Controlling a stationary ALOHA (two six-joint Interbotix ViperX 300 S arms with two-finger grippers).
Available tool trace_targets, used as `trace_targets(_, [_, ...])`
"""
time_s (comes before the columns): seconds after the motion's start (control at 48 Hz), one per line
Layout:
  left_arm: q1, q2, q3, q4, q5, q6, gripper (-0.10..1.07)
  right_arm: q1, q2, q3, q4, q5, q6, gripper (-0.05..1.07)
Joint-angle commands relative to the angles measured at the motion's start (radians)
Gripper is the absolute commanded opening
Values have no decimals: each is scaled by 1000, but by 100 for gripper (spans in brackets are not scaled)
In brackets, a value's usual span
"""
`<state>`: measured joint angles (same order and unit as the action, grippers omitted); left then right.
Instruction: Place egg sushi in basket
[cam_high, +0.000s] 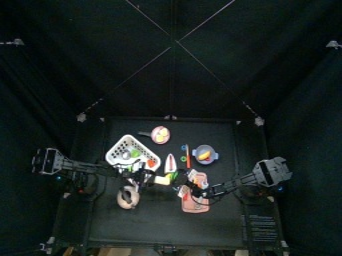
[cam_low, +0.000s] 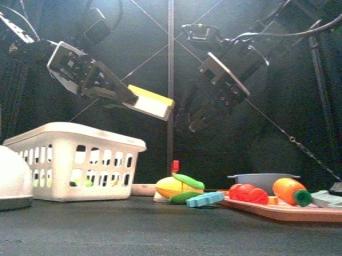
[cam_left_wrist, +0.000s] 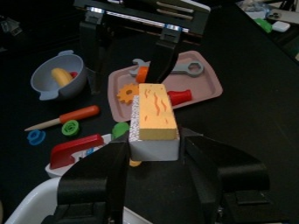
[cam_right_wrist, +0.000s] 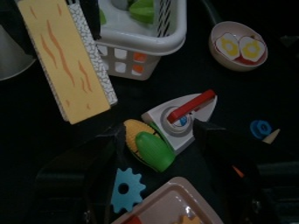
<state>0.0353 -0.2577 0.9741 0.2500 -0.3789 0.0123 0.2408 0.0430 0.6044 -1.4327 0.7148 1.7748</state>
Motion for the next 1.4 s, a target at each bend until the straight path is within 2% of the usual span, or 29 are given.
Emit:
trace_targets(0.0, [5, -21, -5, -12, -5, -2, 52, 0, -32, -12, 3, 5, 2, 93])
trace_targets(0.188, [41, -92, 29, -87, -3, -3, 52, 0, -32, -11, 11, 9, 2, 93])
trace_targets(0.375, [124, -196, 112, -278, 3, 0, 52, -2, -28, -15, 11, 17, 2, 93])
trace_targets(0.5, [181, -278, 175, -347, 20, 2, 52, -2, -26, -17, 11, 17, 3, 93])
trace_targets(0.708, [222, -410, 245, -337, 81, -2, 52, -2, -21, -17, 8, 17, 3, 93])
trace_targets(0.833, [259, -457, 279, -339, 100, -2, 52, -5, -15, -18, 8, 17, 3, 93])
trace_targets(1.062, [310, -477, 310, -344, 135, -2, 53, -8, -9, -20, 11, 15, 3, 93])
trace_targets(1.167, [313, -477, 308, -345, 158, -2, 55, -8, -9, -23, 11, 14, 3, 93])
trace_targets(1.375, [316, -479, 307, -351, 163, -5, 68, -6, -6, -25, 6, 12, 3, 93])
